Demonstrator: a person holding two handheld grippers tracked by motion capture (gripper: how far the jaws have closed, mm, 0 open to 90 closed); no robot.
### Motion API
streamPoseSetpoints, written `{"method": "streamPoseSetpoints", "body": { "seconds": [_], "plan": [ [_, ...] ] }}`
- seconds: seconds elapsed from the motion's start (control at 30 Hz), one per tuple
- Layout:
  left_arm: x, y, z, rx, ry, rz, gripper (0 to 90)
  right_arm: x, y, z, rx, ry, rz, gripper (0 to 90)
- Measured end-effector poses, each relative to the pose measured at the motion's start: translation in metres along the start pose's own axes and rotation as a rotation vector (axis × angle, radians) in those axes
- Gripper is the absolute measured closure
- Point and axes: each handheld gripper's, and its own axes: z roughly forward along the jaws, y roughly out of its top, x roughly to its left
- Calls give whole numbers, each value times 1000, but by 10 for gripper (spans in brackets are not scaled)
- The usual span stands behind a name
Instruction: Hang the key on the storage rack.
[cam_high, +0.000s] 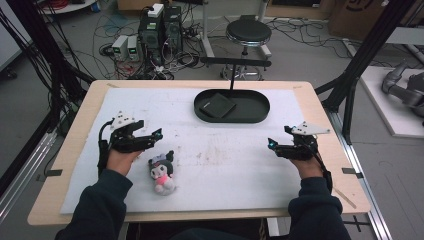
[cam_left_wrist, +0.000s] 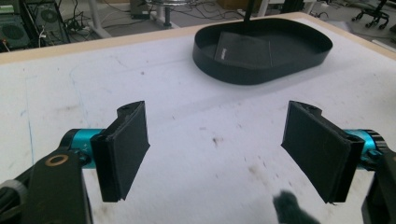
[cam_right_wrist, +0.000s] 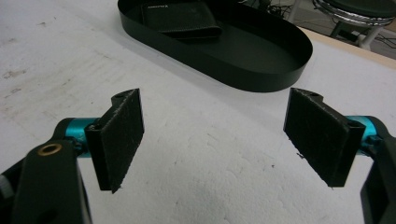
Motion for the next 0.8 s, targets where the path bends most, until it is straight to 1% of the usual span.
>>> {"method": "streamPoseSetpoints", "body": {
  "seconds": [0.1, 0.13, 0.2, 0.27, 0.33, 0.37, 0.47, 0.53, 0.57, 0.63, 0.67, 0.7, 0.73, 0.77, 0.8],
  "plan": [
    [1, -12, -3, 38, 4, 6, 232, 1, 0, 1, 1, 5, -3, 205],
    [2, -16, -2, 55, 5, -9, 232, 1, 0, 2, 5, 3, -7, 205],
    [6, -24, -1, 80, -8, -39, 232, 1, 1, 3, 2, 3, -4, 205],
    [6, -28, -3, 94, -41, -71, 232, 1, 1, 3, 4, 4, -5, 205],
    [1, -30, -7, 104, -76, -86, 233, 1, 1, 2, 4, 2, -4, 205],
    [-4, -29, -10, 108, -87, -85, 232, 1, 1, 2, 5, 2, -2, 205],
    [-20, -28, -13, 117, -111, -65, 232, 1, 1, 3, 8, 5, 0, 205],
    [-28, -29, -10, 138, -128, -55, 224, 1, 1, 4, 6, 3, -12, 205],
    [-32, -31, -6, 161, -124, -49, 222, 2, 1, 4, 8, 6, -7, 205],
    [-38, -37, 3, 228, -101, -41, 222, 2, 1, 3, 5, 5, -10, 205],
    [-39, -42, 8, 259, -98, -45, 222, 2, 1, 2, 3, 6, -11, 205],
    [-39, -45, 11, 279, -111, -46, 223, 2, 2, 2, -1, 5, -10, 205],
    [-39, -49, 14, 279, -121, -65, 233, 2, 2, 2, -1, 4, -11, 205],
    [-38, -50, 16, 274, -154, -77, 286, 2, 2, 2, 0, 5, -10, 205],
    [-38, -50, 17, 267, -190, -61, 385, 2, 2, 2, 0, 5, -10, 205]
  ]
}}
